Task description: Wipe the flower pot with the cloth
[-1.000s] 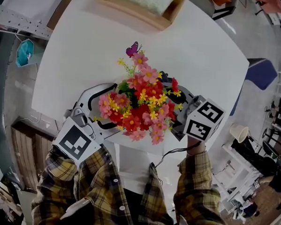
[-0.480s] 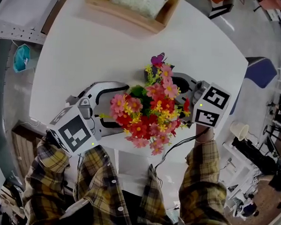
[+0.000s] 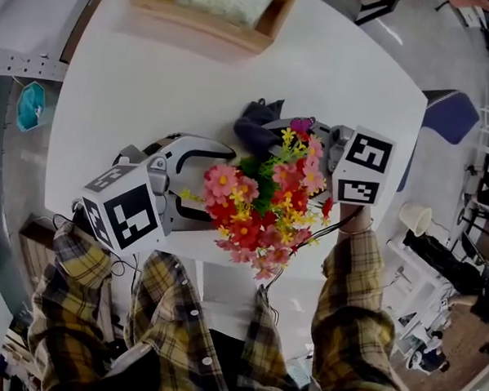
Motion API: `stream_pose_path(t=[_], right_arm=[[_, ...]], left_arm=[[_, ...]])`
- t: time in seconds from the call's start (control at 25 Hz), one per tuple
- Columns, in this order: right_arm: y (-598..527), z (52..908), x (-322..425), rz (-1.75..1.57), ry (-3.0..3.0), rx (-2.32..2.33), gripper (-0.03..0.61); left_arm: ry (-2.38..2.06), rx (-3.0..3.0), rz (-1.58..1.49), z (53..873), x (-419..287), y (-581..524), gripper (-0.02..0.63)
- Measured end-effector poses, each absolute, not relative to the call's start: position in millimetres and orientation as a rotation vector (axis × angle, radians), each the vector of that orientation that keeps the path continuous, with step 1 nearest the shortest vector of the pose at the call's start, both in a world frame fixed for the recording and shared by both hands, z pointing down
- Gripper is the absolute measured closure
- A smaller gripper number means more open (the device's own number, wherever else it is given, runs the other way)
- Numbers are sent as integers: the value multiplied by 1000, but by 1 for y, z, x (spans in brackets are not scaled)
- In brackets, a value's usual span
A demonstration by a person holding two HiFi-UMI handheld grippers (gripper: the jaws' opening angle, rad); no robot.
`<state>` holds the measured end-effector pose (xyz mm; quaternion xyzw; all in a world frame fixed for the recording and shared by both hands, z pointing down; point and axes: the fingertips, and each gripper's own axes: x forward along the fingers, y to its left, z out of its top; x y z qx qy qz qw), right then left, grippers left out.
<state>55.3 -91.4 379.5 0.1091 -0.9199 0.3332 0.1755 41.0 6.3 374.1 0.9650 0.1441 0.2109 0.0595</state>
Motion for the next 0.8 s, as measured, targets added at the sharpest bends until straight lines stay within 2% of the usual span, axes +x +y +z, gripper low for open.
stream_pose_path(t=[0.44, 0.8], right_arm=[[-76, 378, 81, 1005, -2595, 643, 566], [-26, 379, 111, 1122, -2498, 1104, 566]], left_arm=[[-269, 2752, 574, 379, 3, 19, 201], [-681, 2642, 450, 373, 14, 54, 199]])
